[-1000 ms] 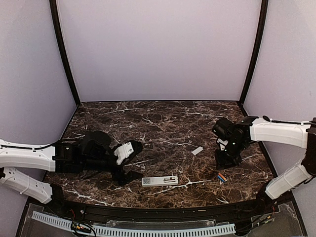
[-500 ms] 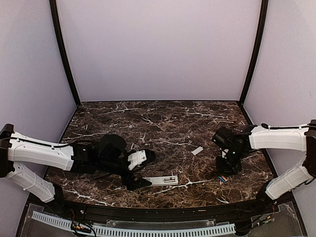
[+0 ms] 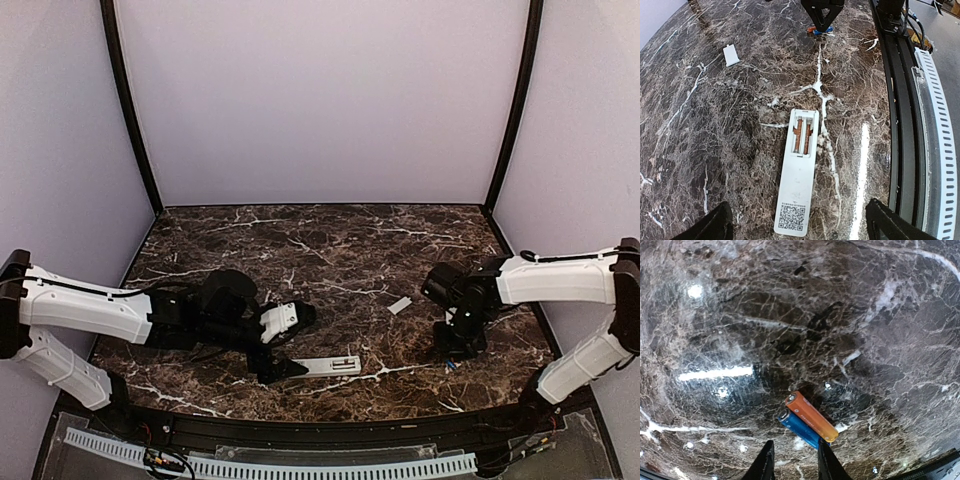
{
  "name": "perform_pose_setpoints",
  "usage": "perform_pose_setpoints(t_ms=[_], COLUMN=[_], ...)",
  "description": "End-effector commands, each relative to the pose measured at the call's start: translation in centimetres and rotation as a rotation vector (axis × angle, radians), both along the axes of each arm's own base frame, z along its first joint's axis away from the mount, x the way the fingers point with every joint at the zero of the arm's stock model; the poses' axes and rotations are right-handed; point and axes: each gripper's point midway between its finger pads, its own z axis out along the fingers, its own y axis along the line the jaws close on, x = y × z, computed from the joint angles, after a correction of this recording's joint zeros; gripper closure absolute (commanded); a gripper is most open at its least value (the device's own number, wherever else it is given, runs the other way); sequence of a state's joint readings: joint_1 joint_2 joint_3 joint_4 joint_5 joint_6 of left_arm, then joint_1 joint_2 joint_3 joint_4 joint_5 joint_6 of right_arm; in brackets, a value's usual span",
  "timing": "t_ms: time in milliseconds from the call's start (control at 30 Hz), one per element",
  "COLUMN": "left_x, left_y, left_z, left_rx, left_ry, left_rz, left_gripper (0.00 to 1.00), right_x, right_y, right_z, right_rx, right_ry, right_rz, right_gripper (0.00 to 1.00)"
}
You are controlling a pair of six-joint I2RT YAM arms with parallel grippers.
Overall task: Load the batteries into the remote control
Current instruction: Pick up the battery at the center of the board.
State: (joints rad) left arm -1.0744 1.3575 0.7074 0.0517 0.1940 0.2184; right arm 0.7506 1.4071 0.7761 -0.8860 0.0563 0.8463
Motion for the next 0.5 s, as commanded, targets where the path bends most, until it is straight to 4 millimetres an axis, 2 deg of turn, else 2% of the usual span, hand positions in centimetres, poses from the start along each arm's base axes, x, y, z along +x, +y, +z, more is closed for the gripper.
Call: perform_pose_setpoints(t_ms=[0,467], left_x=[0.1,0.6], left_y=[-0.1,-0.1], left_z=[0.8,0.7], left_rx=[-0.009,0.002], left_ry=[-0.012,-0.017], left_rz=[-0.008,0.002], left_gripper=[0.09,0.09], right_x=[0.2,-1.1], right_y=[-0.2,0.5], right_z=[-0.5,-1.2], right_rx=[-0.039,-0.012], right_ry=[0.002,0.042], right_rz=[0.014,0.082], right_gripper=[0.74,0.76])
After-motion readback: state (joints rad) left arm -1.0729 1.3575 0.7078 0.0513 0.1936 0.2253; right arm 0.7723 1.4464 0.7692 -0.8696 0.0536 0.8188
